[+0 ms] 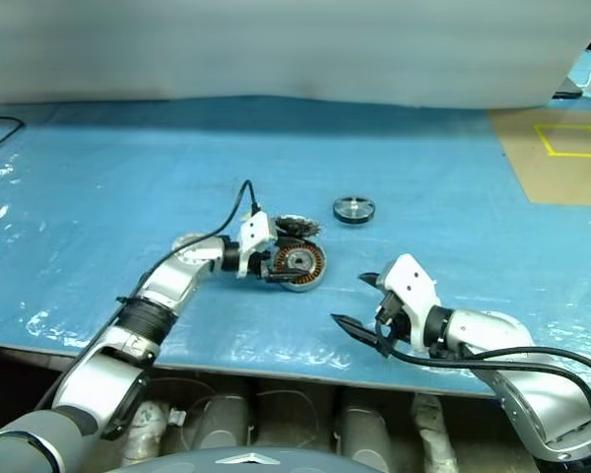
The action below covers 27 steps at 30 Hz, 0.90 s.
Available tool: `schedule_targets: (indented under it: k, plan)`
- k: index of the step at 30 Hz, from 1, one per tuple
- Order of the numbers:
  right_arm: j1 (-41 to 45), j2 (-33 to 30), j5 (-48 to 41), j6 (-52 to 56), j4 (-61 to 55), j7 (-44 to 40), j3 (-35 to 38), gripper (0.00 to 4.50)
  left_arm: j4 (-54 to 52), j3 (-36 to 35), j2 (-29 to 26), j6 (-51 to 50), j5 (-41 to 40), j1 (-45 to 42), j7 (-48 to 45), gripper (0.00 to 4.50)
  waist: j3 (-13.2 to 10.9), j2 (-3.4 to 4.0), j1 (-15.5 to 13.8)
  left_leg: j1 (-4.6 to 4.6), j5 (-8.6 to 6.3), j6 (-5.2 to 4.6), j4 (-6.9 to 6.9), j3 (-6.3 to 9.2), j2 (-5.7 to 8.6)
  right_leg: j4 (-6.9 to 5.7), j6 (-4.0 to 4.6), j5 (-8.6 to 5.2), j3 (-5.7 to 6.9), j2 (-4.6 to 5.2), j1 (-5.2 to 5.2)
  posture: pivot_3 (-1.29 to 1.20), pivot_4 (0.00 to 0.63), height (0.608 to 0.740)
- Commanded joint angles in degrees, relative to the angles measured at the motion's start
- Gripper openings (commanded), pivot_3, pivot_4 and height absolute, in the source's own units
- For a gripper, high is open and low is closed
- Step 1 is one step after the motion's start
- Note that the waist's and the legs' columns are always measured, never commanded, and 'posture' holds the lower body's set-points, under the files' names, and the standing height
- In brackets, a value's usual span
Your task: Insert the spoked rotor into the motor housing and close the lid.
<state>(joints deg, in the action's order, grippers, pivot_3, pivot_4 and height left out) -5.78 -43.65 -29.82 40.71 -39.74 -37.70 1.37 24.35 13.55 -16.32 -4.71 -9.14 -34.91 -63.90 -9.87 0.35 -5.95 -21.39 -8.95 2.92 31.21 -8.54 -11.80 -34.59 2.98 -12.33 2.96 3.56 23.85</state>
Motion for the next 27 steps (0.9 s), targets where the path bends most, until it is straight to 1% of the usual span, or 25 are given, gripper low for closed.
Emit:
schedule_targets:
  k: [1,3,5,6,7,9,11,12,13,16,17,18,20,23,27]
  plan:
    - [0.41,1.00,-2.20,-1.05,-1.47,-1.02,1.45,4.50,-9.27,-1.79,-3.19,-5.52,-6.35,2.12,-6.09,3.70,0.00,0.00,0.10,-0.03,0.00,0.00,-0.01,0.00,0.00,0.00,0.01,0.00,0.00,0.00,0.02,0.00,0.150,0.740]
    - [0.51,1.04,-3.21,-0.92,-1.73,-1.82,1.96,4.50,-13.88,-1.59,-5.53,-9.76,-9.11,4.15,-8.90,3.70,0.01,0.02,0.25,-0.06,0.00,0.00,-0.07,0.00,-0.02,-0.02,0.14,0.04,0.00,-0.02,0.11,0.00,0.150,0.740]
    - [0.97,0.60,-2.65,-1.29,-1.23,-2.34,1.58,4.50,-16.47,-1.91,-7.07,-11.22,-10.57,5.86,-9.75,3.70,0.01,0.02,0.22,-0.05,0.00,0.00,-0.12,0.00,-0.02,-0.04,0.25,0.06,0.00,-0.02,0.13,0.00,0.150,0.740]
    - [1.43,0.60,-2.45,-1.46,-0.79,-2.48,1.43,4.10,-17.27,-2.17,-7.68,-11.57,-10.96,6.52,-9.76,3.74,0.01,0.02,0.22,-0.05,0.00,0.00,-0.12,-0.01,-0.02,-0.04,0.22,0.04,0.00,-0.02,0.13,0.00,0.150,0.740]
    - [2.25,0.87,-2.30,-1.73,-0.22,-2.53,1.26,3.88,-17.79,-2.44,-8.55,-11.19,-11.16,7.27,-10.21,3.74,0.01,0.02,0.22,-0.05,-0.01,-0.01,-0.10,-0.01,-0.01,-0.04,0.11,-0.02,0.00,-0.01,0.12,0.00,0.150,0.740]
    - [4.43,2.08,-2.39,-2.00,1.00,-2.18,0.89,3.27,-18.08,-3.76,-9.65,-10.52,-12.41,8.41,-11.00,3.74,0.01,0.02,0.25,-0.05,-0.01,-0.01,-0.01,-0.02,-0.02,-0.05,0.07,-0.02,0.00,0.00,0.12,0.00,0.150,0.740]
    - [6.88,3.72,-3.00,-1.47,2.40,-1.59,0.31,2.59,-18.28,-5.70,-10.37,-10.93,-14.47,9.34,-11.46,3.74,0.01,0.02,0.40,0.03,-0.01,-0.01,0.01,-0.04,-0.02,-0.10,0.06,-0.02,-0.01,0.00,0.09,0.00,0.150,0.740]
    - [7.94,4.39,-2.97,-1.14,2.94,-1.43,-0.23,2.17,-18.57,-6.52,-10.80,-11.72,-15.40,9.85,-11.51,3.74,0.01,0.02,0.41,0.05,-0.01,-0.01,0.01,-0.04,-0.04,-0.11,0.06,-0.02,-0.01,-0.01,0.08,0.00,0.150,0.740]
    - [9.04,4.99,-3.02,-0.73,3.24,-1.57,-1.11,1.91,-18.86,-7.40,-11.23,-12.71,-16.18,10.45,-11.15,3.74,0.01,0.02,0.43,0.07,0.00,-0.01,0.01,-0.04,-0.04,-0.13,0.06,-0.02,-0.01,-0.01,0.08,0.00,0.150,0.740]
    - [12.74,6.87,-1.77,0.17,4.99,-1.25,-4.54,0.90,-18.64,-9.29,-12.08,-12.86,-16.50,11.87,-9.55,3.74,0.01,0.02,0.43,0.05,0.00,0.00,-0.01,-0.04,-0.04,-0.13,0.08,-0.02,-0.01,-0.02,0.09,0.00,0.150,0.740]
    - [14.04,7.49,-1.33,0.41,5.96,-1.03,-5.50,0.48,-18.47,-9.89,-12.13,-13.07,-16.65,12.07,-8.94,3.74,0.01,0.03,0.46,0.05,0.00,0.00,-0.03,-0.04,-0.04,-0.11,0.09,-0.02,-0.01,-0.02,0.09,0.00,0.150,0.740]
    - [15.76,8.37,-0.62,0.48,7.48,-0.70,-6.69,0.21,-18.19,-10.58,-12.32,-13.65,-16.79,12.24,-8.23,3.74,0.01,0.03,0.46,0.03,0.00,0.00,-0.04,-0.04,-0.04,-0.11,0.15,0.01,-0.01,-0.02,0.10,0.00,0.150,0.740]
    - [19.15,9.81,2.43,-0.67,11.19,-0.16,-9.86,0.21,-17.69,-11.23,-13.09,-13.44,-15.96,12.93,-7.34,3.74,0.01,0.02,0.54,0.02,0.00,0.01,-0.04,-0.04,-0.04,-0.12,0.37,0.14,-0.01,-0.02,0.10,0.00,0.150,0.740]
    - [21.49,10.65,6.53,-3.49,16.26,-0.47,-12.78,0.21,-18.17,-10.25,-14.19,-12.93,-13.98,14.67,-6.10,3.74,0.01,0.03,0.52,0.04,0.01,0.02,-0.02,-0.04,-0.05,-0.15,0.40,0.16,-0.01,-0.02,0.10,0.00,0.150,0.740]
    - [23.31,12.69,8.51,-5.57,19.84,-1.46,-14.66,0.21,-20.07,-11.46,-13.22,-13.25,-15.88,16.32,-4.49,3.74,0.01,0.02,0.43,-0.05,0.02,0.03,-0.03,-0.03,-0.04,-0.12,0.45,0.18,-0.01,-0.01,0.11,0.00,0.150,0.740]
